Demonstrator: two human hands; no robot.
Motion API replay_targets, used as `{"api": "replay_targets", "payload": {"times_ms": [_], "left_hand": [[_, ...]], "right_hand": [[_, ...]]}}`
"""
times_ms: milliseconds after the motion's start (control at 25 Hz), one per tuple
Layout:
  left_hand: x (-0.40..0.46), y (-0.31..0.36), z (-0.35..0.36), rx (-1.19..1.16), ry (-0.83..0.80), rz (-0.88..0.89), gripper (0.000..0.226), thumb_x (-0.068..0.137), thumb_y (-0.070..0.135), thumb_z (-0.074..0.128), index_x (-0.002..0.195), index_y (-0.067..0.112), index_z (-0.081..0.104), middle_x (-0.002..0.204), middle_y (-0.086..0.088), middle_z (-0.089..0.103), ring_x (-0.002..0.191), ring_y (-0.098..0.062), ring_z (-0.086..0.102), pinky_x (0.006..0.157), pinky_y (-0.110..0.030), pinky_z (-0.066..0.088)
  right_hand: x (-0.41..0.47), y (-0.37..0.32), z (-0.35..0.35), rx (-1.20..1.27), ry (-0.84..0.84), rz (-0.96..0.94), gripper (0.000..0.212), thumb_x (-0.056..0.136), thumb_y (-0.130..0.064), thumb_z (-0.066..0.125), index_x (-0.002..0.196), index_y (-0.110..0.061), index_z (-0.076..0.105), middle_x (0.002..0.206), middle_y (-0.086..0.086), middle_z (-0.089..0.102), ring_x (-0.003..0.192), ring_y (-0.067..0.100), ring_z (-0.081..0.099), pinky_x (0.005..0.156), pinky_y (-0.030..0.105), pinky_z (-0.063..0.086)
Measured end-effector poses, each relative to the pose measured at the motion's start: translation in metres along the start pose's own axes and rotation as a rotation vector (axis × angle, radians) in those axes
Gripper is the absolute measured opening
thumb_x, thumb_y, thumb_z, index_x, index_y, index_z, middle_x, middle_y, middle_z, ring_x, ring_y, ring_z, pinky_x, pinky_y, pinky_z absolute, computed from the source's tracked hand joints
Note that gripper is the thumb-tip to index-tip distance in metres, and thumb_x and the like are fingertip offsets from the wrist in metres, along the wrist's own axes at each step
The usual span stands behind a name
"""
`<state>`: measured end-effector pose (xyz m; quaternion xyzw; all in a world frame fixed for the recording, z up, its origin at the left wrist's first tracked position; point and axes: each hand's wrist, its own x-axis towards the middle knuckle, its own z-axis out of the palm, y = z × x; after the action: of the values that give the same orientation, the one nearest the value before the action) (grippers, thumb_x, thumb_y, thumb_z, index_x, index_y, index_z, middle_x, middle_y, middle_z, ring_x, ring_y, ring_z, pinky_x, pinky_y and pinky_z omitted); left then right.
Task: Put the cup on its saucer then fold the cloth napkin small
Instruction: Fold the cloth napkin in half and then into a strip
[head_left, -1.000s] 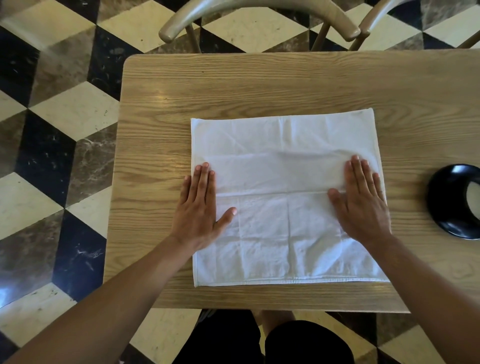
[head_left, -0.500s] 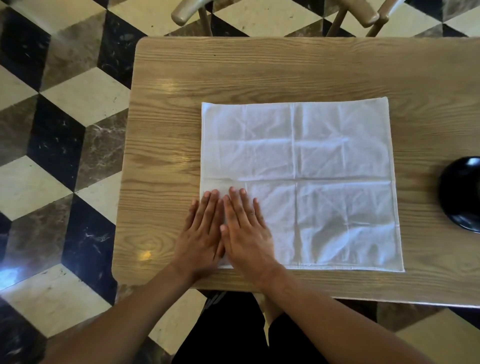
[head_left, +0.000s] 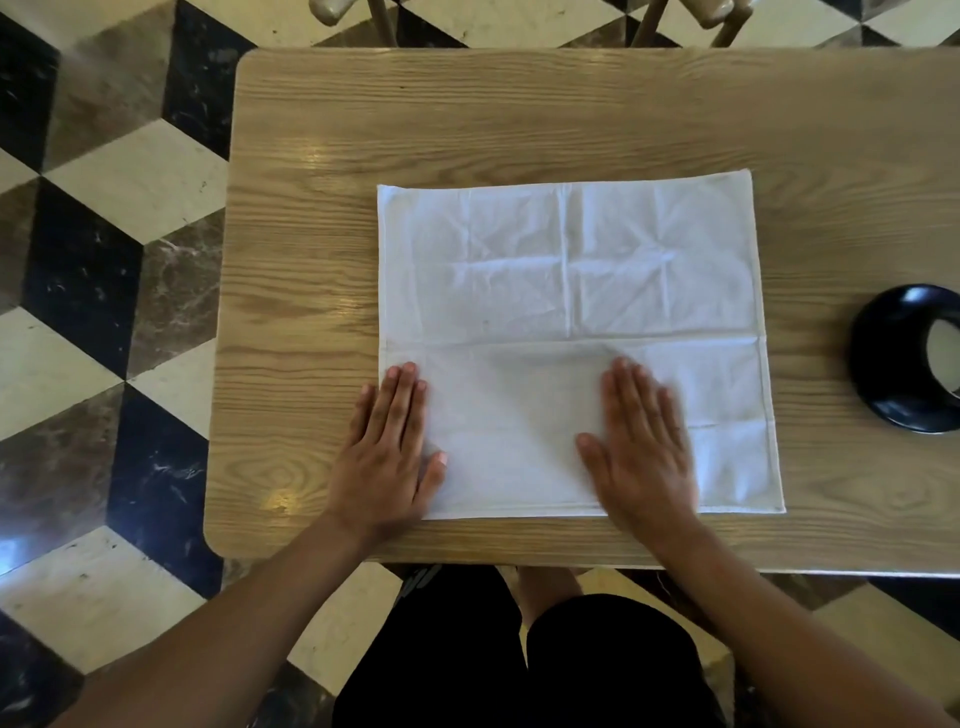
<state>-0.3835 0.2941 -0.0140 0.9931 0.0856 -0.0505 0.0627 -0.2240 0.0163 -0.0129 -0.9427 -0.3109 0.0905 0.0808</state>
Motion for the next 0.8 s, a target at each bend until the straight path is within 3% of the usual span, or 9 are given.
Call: {"api": "replay_targets", "payload": {"times_ms": [160,320,440,680,800], "left_hand": [[0.001,0.001,-0.001,0.008,-0.002,0.001,0.084,0.097,0.046,0.041,0.161,-0.002,0.017,0.172,-0.02,0.007,0.16,-0.034,0.008,0.127,-0.057,0.018],[0.0,0.001,0.0,0.023,-0.01,-0.003,0.084,0.096,0.047,0.041,0.161,-0.002,0.016,0.172,-0.02,0.007,0.16,-0.034,0.007,0.127,-0.057,0.017],[0.001,0.002,0.0,0.031,-0.007,-0.008,0.085,0.096,0.047,0.041,0.161,-0.002,0.017,0.171,-0.021,0.009,0.16,-0.034,0.008,0.127,-0.057,0.017],[0.002,0.002,0.0,0.002,0.0,-0.007,0.078,0.101,0.046,0.032,0.16,-0.003,0.017,0.171,-0.022,0.01,0.16,-0.036,0.01,0.126,-0.059,0.019],[0.002,0.004,-0.001,-0.004,-0.002,-0.014,0.073,0.105,0.045,0.021,0.161,-0.002,0.015,0.171,-0.021,0.01,0.16,-0.035,0.009,0.126,-0.059,0.019]], "right_hand": [[-0.01,0.071,-0.02,0.018,-0.044,0.149,0.078,0.101,-0.06,0.024,0.163,-0.015,0.005,0.172,0.003,0.004,0.159,0.02,0.003,0.128,0.044,0.007],[-0.013,0.083,-0.028,0.082,-0.03,0.207,0.075,0.103,-0.055,0.023,0.163,-0.013,0.005,0.172,0.006,0.003,0.159,0.018,-0.001,0.128,0.046,0.007],[0.001,0.039,-0.029,0.22,0.034,0.237,0.07,0.105,-0.046,0.022,0.162,-0.007,0.011,0.171,0.01,0.006,0.159,0.022,0.0,0.128,0.047,0.004],[0.025,-0.131,-0.004,0.239,-0.098,-0.18,0.063,0.105,-0.032,0.031,0.161,-0.005,0.017,0.17,0.011,0.008,0.158,0.028,0.002,0.128,0.045,0.006],[0.027,-0.152,0.009,0.182,-0.159,-0.23,0.06,0.107,-0.03,0.035,0.16,-0.004,0.02,0.17,0.012,0.01,0.158,0.024,0.003,0.127,0.046,0.013]]}}
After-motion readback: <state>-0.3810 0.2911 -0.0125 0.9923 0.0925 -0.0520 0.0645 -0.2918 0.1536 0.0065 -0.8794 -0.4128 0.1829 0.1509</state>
